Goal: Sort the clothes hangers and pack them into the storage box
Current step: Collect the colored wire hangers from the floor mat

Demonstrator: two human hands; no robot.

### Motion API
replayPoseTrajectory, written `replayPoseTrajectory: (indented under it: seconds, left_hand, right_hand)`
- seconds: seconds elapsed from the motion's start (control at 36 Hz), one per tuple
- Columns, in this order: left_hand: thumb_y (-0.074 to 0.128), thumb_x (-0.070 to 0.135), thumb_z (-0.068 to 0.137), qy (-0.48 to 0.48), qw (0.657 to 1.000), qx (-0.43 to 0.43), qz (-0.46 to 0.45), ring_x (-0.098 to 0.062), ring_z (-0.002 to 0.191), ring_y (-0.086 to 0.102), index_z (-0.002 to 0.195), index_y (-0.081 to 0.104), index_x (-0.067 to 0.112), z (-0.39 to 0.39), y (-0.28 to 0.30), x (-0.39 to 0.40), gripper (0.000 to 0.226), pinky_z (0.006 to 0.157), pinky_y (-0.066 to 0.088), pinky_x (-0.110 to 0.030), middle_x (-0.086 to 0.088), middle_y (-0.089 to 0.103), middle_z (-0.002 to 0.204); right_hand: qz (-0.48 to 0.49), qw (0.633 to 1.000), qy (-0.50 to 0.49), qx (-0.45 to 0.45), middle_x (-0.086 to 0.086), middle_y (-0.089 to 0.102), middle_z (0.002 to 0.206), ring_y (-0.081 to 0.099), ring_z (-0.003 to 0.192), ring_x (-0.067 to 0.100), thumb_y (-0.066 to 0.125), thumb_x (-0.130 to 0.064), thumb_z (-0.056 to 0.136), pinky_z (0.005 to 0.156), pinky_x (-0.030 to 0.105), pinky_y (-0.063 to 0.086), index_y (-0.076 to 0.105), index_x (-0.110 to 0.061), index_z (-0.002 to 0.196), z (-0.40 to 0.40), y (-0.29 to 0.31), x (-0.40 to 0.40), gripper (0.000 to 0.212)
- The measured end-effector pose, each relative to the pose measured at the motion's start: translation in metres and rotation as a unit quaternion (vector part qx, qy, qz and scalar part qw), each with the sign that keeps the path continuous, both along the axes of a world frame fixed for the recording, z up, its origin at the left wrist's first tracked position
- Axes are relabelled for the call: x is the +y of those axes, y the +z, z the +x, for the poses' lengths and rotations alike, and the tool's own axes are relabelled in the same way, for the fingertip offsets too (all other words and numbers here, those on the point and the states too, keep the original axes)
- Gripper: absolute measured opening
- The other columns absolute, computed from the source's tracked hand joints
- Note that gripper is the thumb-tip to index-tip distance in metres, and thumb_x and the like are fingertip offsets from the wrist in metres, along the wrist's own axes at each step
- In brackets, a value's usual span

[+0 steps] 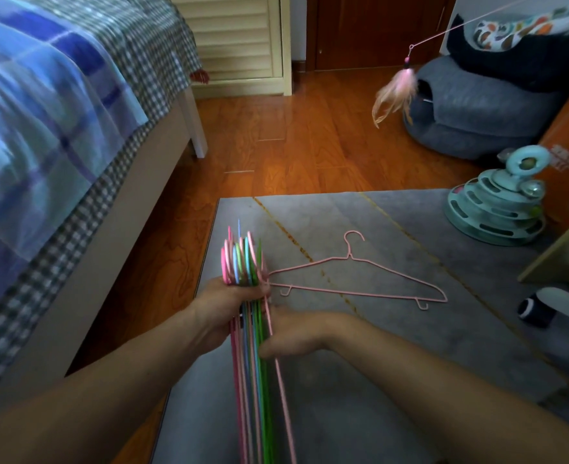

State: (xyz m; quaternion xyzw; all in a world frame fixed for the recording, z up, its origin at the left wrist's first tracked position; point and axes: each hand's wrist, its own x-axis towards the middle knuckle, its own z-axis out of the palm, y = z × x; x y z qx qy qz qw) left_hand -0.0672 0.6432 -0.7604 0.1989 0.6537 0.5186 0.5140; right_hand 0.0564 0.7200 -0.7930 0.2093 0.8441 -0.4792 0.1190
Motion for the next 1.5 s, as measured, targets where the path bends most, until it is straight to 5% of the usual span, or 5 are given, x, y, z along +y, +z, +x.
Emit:
replayPoseTrajectory:
  seconds: [0.14,0.31,0.64,1.11,1.5]
  left_hand:
    - [0.07,-0.004,0.087,0.033,0.998,0.059,-0.016,-0.028,0.077,0.071,0.102,0.072,0.001,-0.001,0.001,0.004,0.015,0.075,0.059,-0.04,-0.019,0.074,0.089]
    - [0.06,-0.002,0.096,0.031,0.999,-0.029,0.015,-0.034,0.084,0.071,0.116,0.062,-0.001,-0.016,0.016,-0.019,0.021,0.065,0.062,-0.035,-0.025,0.071,0.098]
    - [0.07,-0.005,0.086,0.152,0.987,0.036,-0.036,-0.029,0.075,0.071,0.101,0.071,0.002,-0.027,0.01,-0.029,0.016,0.063,0.058,-0.035,-0.022,0.073,0.098]
    - [0.067,-0.011,0.081,0.183,0.983,0.009,0.017,-0.029,0.066,0.066,0.094,0.068,0.005,-0.044,-0.015,0.013,0.02,0.067,0.058,-0.037,-0.017,0.064,0.084]
    - [0.072,-0.011,0.08,0.13,0.991,0.01,-0.009,-0.036,0.08,0.074,0.096,0.07,0.0,-0.028,-0.019,0.007,0.019,0.081,0.061,-0.045,-0.021,0.072,0.092]
  right_hand:
    - [-0.25,0.968,-0.028,-0.022,0.008,0.051,0.147,0.05,0.132,0.018,0.062,-0.009,0.095,0.112,0.035,0.038,0.045,-0.021,0.145,0.019,0.008,0.023,0.054]
    - [0.18,0.953,-0.184,-0.162,0.012,0.027,0.162,0.029,0.148,0.026,0.058,-0.023,0.095,0.119,0.03,0.023,0.028,-0.01,0.155,0.079,-0.063,0.109,0.068]
    - [0.258,0.915,-0.143,-0.275,0.009,0.016,0.165,0.023,0.149,0.033,0.05,-0.034,0.094,0.121,0.041,0.023,0.011,-0.014,0.159,0.135,-0.102,0.12,0.078]
    - [0.504,0.834,-0.185,-0.129,0.018,0.057,0.069,0.058,0.066,0.038,0.057,-0.018,0.072,0.059,0.043,0.055,0.062,-0.004,0.066,0.194,-0.125,0.062,0.016]
    - [0.116,0.875,-0.382,-0.273,0.014,0.058,0.139,0.058,0.126,0.031,0.052,-0.028,0.092,0.101,0.037,0.048,0.06,-0.007,0.132,0.073,-0.117,0.033,0.046]
